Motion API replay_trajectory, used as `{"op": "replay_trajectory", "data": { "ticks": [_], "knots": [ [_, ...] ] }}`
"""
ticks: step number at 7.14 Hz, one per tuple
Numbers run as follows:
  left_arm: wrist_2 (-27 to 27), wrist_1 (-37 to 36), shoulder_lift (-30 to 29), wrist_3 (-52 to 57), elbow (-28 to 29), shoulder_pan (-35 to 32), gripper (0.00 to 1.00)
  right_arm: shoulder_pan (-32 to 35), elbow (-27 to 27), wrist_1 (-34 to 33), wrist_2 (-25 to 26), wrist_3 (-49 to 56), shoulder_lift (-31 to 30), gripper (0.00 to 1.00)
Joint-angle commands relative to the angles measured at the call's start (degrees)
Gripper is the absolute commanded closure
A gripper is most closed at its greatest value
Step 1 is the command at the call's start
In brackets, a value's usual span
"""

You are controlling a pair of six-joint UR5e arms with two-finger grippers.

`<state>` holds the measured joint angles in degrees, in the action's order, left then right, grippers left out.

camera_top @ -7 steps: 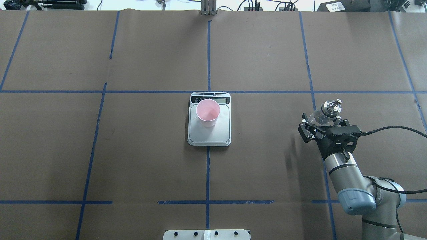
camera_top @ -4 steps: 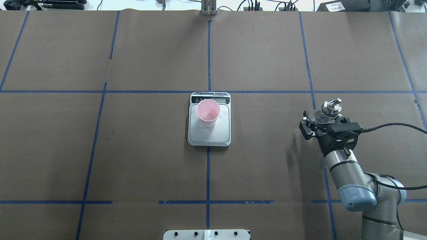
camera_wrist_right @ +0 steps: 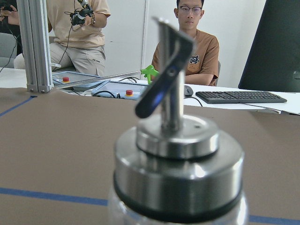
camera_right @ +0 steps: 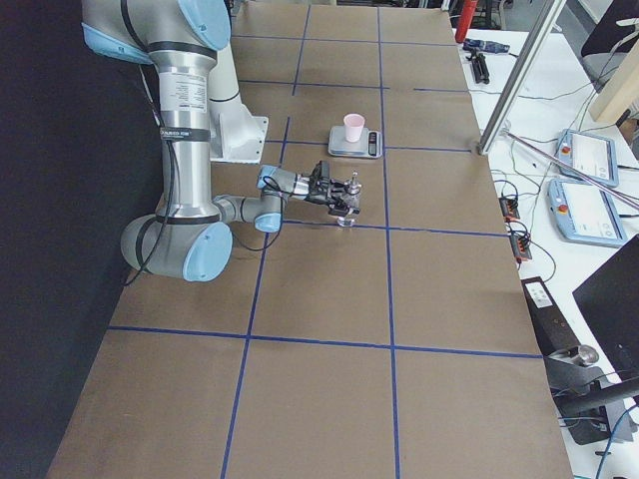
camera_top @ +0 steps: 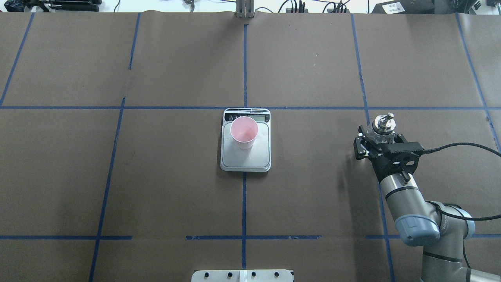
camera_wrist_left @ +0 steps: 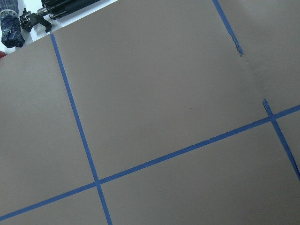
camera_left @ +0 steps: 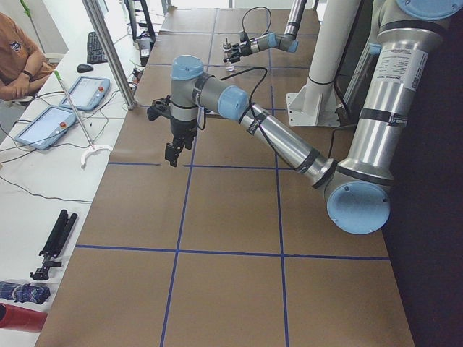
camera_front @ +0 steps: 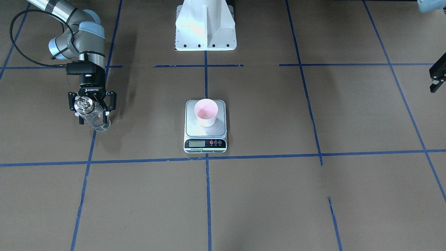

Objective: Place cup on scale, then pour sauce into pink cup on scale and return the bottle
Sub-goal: 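Lift the dispenser bottle with the right gripper off the table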

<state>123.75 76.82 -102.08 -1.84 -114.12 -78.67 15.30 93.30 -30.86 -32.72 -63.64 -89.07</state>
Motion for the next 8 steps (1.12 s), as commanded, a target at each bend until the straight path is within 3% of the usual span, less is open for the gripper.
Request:
{"op": "replay_trajectory", "data": {
  "ticks": [1, 3, 6, 8],
  "knots": [
    [0.0, 0.0, 0.0, 0.0, 0.0, 0.0, 0.0, 0.3, 0.5, 1.8, -1.1, 0.8, 0.1, 1.0],
    [0.0, 0.0, -0.1, 0.0, 0.0, 0.0, 0.0, 2.3, 6.7, 3.4, -3.3, 9.6, -0.7, 1.0],
    [0.0, -0.1, -0.1, 0.0, 0.1, 0.0, 0.0, 3.4, 10.7, 3.1, -4.5, 19.4, -1.3, 1.0],
    [0.2, -0.2, -0.1, 0.0, 0.0, 0.0, 0.0, 5.8, 11.0, 2.9, -4.5, 37.2, -0.6, 1.0]
  ]
}}
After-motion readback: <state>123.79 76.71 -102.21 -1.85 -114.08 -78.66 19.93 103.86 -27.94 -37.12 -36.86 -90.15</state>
